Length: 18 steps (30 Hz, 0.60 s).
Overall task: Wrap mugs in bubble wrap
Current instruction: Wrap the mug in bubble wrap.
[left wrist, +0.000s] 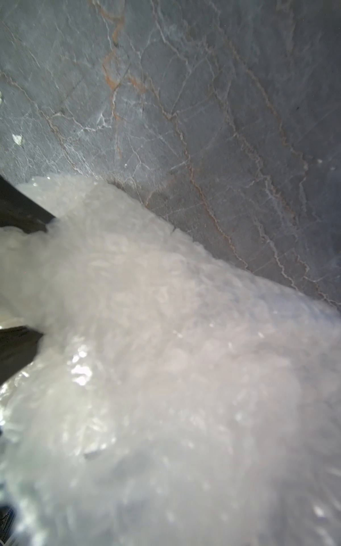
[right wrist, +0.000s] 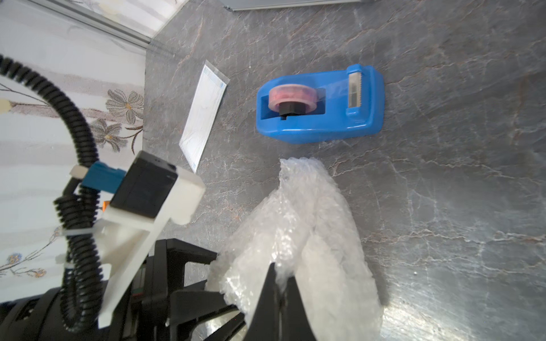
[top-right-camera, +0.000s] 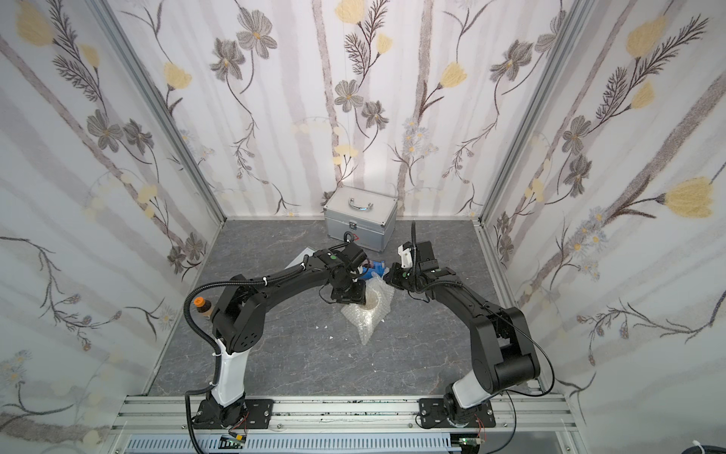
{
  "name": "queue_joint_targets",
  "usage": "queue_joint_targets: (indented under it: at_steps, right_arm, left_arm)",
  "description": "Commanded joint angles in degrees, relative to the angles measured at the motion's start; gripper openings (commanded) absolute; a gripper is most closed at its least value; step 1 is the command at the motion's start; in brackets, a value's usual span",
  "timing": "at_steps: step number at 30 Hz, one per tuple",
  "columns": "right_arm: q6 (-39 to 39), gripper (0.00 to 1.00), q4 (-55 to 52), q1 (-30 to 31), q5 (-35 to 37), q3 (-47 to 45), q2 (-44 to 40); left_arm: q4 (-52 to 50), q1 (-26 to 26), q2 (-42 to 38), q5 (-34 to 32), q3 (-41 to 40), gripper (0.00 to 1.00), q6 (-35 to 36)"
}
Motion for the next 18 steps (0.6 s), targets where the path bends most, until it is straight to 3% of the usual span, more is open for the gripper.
queue_joint_targets:
  at_steps: [1, 18]
  right_arm:
    - [-0.96, 0.00, 2.59, 1.04, -0.87, -1.04, -0.79]
    - [-2.42, 0.02, 7.33, 5.73, -1.91, -6.37, -3.51]
  left_arm:
    - [-0.96, -0.05, 0.41, -0.59, 0.82, 0.47, 0.50]
    - [-0.91, -0.10, 0.59, -0.54, 1.36, 0.47, 0.14]
